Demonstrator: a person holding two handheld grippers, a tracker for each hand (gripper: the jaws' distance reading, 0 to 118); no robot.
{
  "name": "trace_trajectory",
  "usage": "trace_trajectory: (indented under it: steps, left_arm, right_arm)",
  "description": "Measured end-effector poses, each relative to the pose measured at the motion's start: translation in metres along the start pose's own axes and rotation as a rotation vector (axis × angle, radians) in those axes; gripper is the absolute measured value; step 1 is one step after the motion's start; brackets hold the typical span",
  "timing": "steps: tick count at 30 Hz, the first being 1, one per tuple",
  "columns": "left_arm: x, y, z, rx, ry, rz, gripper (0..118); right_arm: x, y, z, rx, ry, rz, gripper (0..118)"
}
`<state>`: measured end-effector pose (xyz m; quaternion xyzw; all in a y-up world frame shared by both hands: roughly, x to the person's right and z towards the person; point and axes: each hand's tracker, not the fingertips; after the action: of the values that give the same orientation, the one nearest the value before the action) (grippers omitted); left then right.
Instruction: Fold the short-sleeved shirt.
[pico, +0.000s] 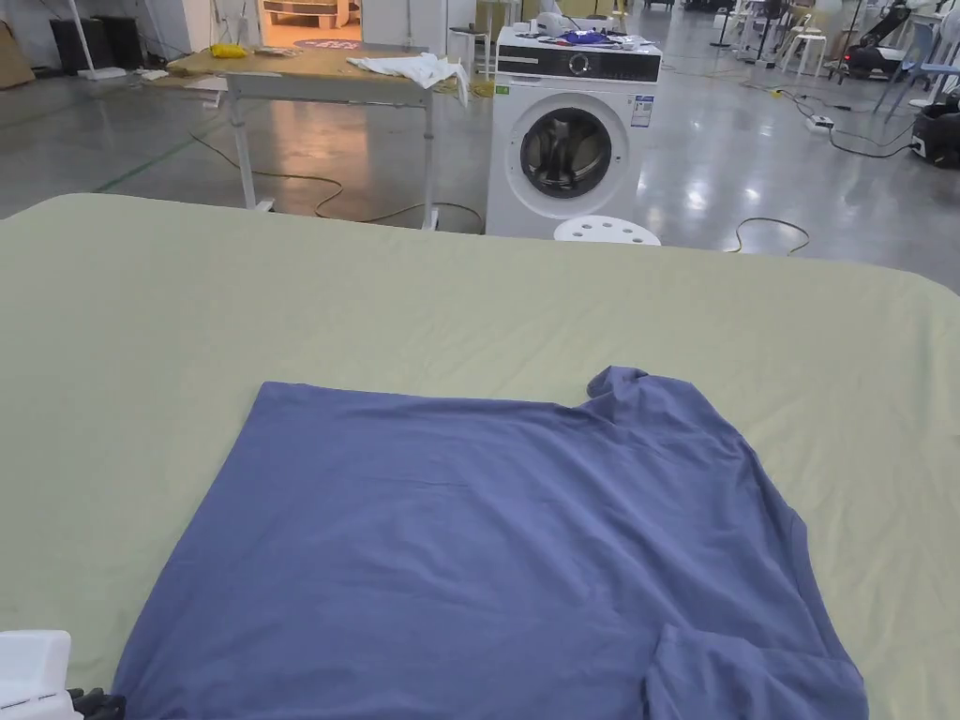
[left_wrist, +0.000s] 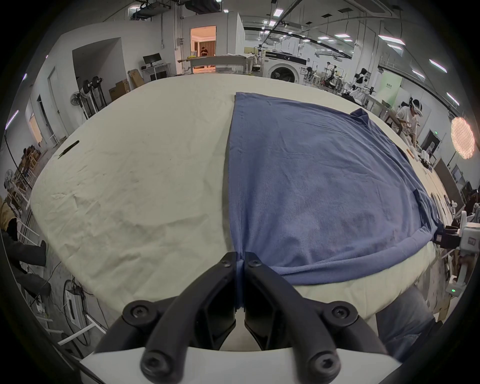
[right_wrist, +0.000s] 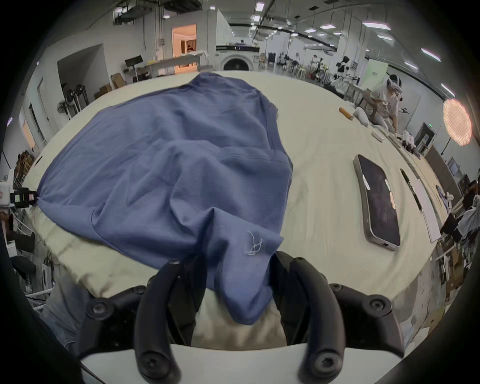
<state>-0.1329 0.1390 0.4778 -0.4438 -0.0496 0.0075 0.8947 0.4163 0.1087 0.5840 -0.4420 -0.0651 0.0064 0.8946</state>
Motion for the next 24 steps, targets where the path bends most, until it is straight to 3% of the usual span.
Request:
trace_trajectory:
  steps: [1, 2, 3, 5, 6, 17, 24]
  left_arm:
    - [-0.001, 0.001, 0.001, 0.001, -0.004, 0.002, 0]
    - [-0.002, 0.002, 0.003, 0.003, -0.007, 0.003, 0]
    - [-0.002, 0.003, 0.005, 0.007, -0.009, 0.002, 0]
    - [-0.004, 0.006, 0.008, 0.023, -0.013, 0.005, 0]
    - [-0.005, 0.009, 0.011, 0.036, -0.018, 0.008, 0]
    - [0.000, 0.087, 0.000, 0.208, -0.027, 0.003, 0]
    - [0.004, 0.150, -0.058, 0.207, -0.011, 0.023, 0]
  right_arm:
    - [0.001, 0.005, 0.004, -0.007, 0.021, 0.009, 17]
    - [0.004, 0.010, 0.005, 0.009, 0.087, -0.012, 7]
    - [0.004, 0.013, 0.010, 0.004, 0.095, -0.045, 7]
    - [0.002, 0.021, 0.016, 0.022, 0.037, 0.056, 7]
    - [0.002, 0.026, 0.019, 0.024, 0.029, 0.071, 7]
    - [0.006, 0.132, 0.012, 0.185, 0.031, 0.035, 7]
    - [0.011, 0.196, -0.063, 0.150, 0.030, 0.007, 7]
